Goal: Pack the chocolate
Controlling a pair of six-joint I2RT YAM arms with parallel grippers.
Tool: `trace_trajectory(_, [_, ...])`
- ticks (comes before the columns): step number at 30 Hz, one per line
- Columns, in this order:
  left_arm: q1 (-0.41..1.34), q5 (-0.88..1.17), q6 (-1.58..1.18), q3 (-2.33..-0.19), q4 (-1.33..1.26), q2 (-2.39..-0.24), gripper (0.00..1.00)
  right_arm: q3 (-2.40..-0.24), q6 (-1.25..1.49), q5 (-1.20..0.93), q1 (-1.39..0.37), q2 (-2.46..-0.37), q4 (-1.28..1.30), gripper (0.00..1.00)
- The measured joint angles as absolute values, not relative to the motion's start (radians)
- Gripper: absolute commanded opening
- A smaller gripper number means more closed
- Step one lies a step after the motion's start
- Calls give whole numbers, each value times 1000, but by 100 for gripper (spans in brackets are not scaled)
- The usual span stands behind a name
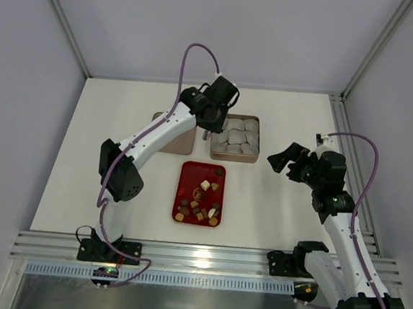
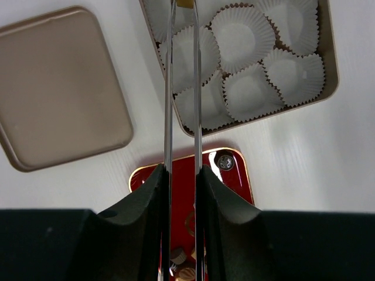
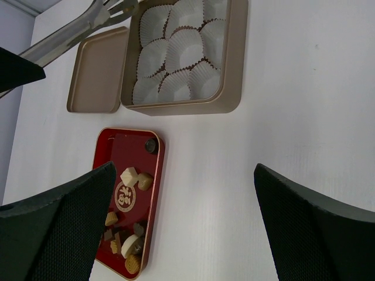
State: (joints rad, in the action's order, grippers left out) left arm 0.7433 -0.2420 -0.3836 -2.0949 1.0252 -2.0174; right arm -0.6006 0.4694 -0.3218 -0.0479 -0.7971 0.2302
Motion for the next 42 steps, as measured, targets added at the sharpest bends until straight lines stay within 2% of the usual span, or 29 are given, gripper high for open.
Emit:
trace_trajectory(7, [725,-247,-376,-2101,1030,-2082,17,-601,469,-327,-48,-796,237,100])
trace_trajectory(29, [721,-273,-356,-2108,1030,-2116,34,-601,469,-329,-48,-796,241,100])
trace_trajectory(42, [720,-271,-353,-2142,1046,-2116,34,-601,469,-329,-48,-796,241,100])
